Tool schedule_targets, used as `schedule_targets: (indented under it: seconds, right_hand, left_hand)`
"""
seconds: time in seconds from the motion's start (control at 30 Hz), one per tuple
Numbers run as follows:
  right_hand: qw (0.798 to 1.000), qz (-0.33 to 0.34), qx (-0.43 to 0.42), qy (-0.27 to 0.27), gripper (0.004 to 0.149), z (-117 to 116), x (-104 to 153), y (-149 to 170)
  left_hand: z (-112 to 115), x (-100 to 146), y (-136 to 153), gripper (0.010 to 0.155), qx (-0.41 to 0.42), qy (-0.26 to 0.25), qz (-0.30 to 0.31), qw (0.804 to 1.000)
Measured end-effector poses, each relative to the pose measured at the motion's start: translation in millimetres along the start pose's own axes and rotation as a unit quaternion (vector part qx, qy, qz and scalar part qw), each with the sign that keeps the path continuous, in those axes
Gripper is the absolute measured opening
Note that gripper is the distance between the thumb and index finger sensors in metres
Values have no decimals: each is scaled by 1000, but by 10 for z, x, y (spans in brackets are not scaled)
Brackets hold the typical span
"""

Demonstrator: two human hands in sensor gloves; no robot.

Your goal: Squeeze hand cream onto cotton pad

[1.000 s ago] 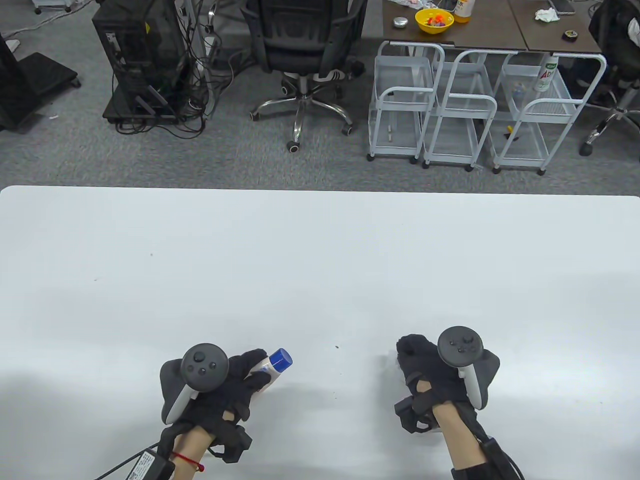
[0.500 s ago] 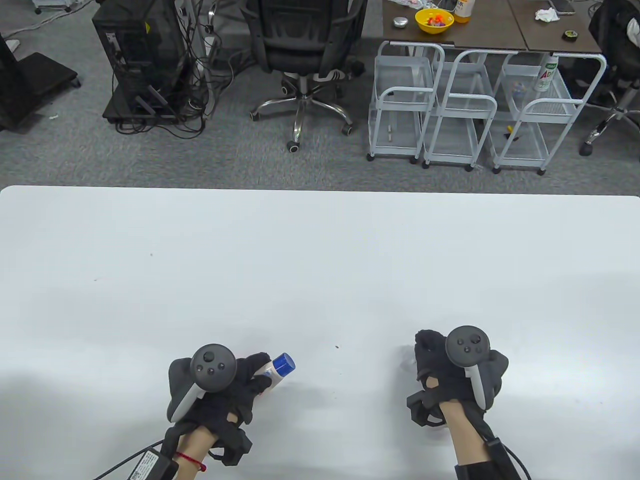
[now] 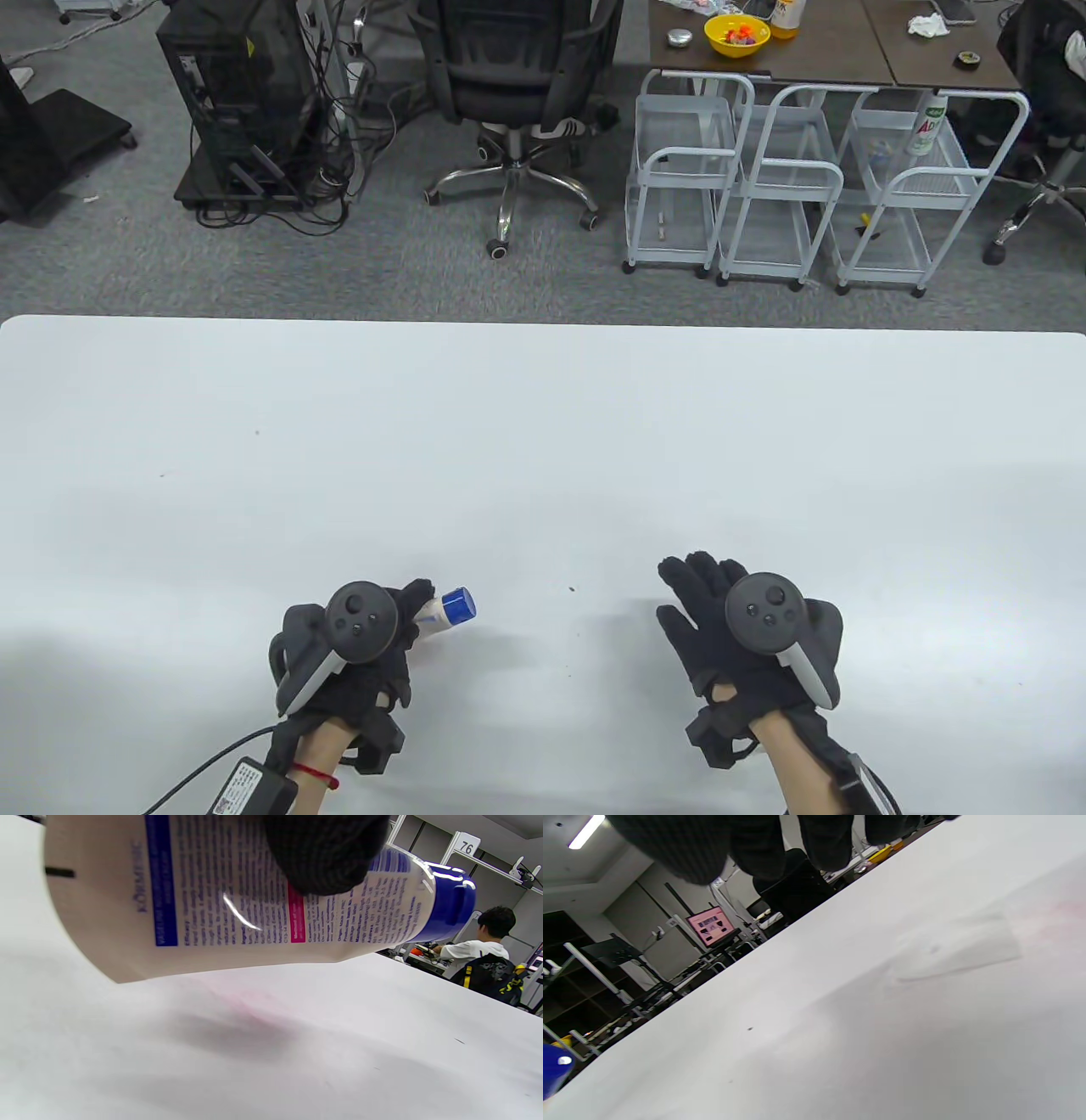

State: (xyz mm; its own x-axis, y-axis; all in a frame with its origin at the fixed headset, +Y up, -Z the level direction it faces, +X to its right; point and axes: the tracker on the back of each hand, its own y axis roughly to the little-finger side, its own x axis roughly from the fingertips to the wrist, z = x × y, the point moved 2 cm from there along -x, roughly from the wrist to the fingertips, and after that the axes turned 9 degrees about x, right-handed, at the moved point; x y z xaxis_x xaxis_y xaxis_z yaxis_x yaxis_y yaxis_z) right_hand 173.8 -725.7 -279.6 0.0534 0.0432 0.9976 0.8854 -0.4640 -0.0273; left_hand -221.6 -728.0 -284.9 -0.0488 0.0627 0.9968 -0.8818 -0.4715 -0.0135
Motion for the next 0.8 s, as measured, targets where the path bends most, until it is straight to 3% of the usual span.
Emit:
schedule_targets:
  seconds: [0.2, 0.47, 0.8]
  right_hand:
    - [999, 30, 25, 7, 63, -76, 65, -157]
    - [999, 34, 33, 3, 63, -152, 54, -190]
    - [999, 27, 34, -5, 62, -200, 13, -164]
  left_hand:
    - [-82, -120, 155, 54, -32, -49, -30, 998]
    - [32, -250, 407, 54, -69, -17, -83, 994]
    - [136, -276, 483, 60, -156, -24, -126, 979]
